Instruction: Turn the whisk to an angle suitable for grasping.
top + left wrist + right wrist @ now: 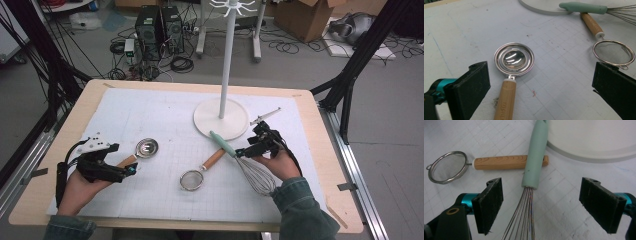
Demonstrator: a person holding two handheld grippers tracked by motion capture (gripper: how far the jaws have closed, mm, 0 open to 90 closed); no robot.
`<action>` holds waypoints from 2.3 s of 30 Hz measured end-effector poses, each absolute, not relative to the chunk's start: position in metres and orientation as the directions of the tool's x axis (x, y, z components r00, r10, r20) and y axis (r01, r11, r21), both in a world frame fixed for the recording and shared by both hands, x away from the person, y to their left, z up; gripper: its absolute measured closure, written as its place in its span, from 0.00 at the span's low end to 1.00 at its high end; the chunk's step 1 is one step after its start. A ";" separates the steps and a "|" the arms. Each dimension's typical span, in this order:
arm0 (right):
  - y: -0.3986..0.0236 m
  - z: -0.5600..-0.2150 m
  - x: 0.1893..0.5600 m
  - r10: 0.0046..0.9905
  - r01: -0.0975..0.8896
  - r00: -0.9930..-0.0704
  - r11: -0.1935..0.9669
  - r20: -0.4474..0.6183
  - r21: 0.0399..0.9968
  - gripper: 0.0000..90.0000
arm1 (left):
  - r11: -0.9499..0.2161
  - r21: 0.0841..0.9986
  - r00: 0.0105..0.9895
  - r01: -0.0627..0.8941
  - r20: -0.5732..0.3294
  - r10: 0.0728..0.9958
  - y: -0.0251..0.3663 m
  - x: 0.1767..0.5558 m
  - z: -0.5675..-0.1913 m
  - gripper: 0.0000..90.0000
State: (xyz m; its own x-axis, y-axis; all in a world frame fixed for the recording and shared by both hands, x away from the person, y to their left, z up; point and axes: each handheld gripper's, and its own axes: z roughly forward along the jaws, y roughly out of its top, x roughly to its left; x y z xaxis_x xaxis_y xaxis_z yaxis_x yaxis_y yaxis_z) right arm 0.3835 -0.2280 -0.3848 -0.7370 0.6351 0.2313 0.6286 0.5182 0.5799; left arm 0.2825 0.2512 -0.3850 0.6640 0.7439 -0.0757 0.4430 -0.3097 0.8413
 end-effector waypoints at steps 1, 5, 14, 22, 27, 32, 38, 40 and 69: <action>-0.224 -0.386 0.387 0.628 0.637 -0.738 0.527 0.246 0.562 0.23 | -0.311 0.841 0.664 0.443 -0.075 0.744 0.251 0.283 -0.385 0.02; -0.218 -0.389 0.391 0.624 0.645 -0.737 0.537 0.259 0.544 0.26 | -0.310 0.842 0.664 0.442 -0.074 0.744 0.252 0.282 -0.385 0.02; -0.207 -0.398 0.396 0.621 0.663 -0.732 0.553 0.280 0.504 0.37 | -0.307 0.842 0.663 0.444 -0.077 0.745 0.253 0.283 -0.385 0.02; -0.200 -0.405 0.399 0.620 0.674 -0.728 0.569 0.292 0.471 0.50 | -0.306 0.843 0.662 0.443 -0.077 0.745 0.253 0.283 -0.385 0.02; -0.197 -0.409 0.400 0.629 0.682 -0.722 0.574 0.288 0.454 0.56 | -0.307 0.842 0.662 0.443 -0.077 0.745 0.253 0.283 -0.385 0.02; -0.194 -0.413 0.401 0.635 0.686 -0.719 0.583 0.282 0.435 0.61 | -0.309 0.842 0.663 0.443 -0.076 0.744 0.252 0.283 -0.385 0.02; -0.192 -0.415 0.401 0.635 0.685 -0.721 0.588 0.279 0.431 0.66 | -0.308 0.842 0.665 0.443 -0.078 0.742 0.252 0.283 -0.385 0.02; -0.191 -0.415 0.401 0.634 0.687 -0.719 0.587 0.284 0.428 0.68 | -0.310 0.841 0.667 0.443 -0.078 0.741 0.252 0.283 -0.386 0.02; -0.193 -0.412 0.398 0.649 0.723 -0.683 0.540 0.334 0.431 0.76 | -0.298 0.846 0.666 0.442 -0.087 0.741 0.256 0.285 -0.385 0.02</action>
State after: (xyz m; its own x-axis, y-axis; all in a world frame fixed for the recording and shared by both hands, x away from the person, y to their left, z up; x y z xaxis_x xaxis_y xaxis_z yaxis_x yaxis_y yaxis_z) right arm 0.3977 -0.1934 -0.4121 -0.6835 0.6492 0.3337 0.7231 0.5399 0.4308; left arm 0.2854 0.2556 -0.3849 0.6661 0.7409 -0.0865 0.4415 -0.2981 0.8463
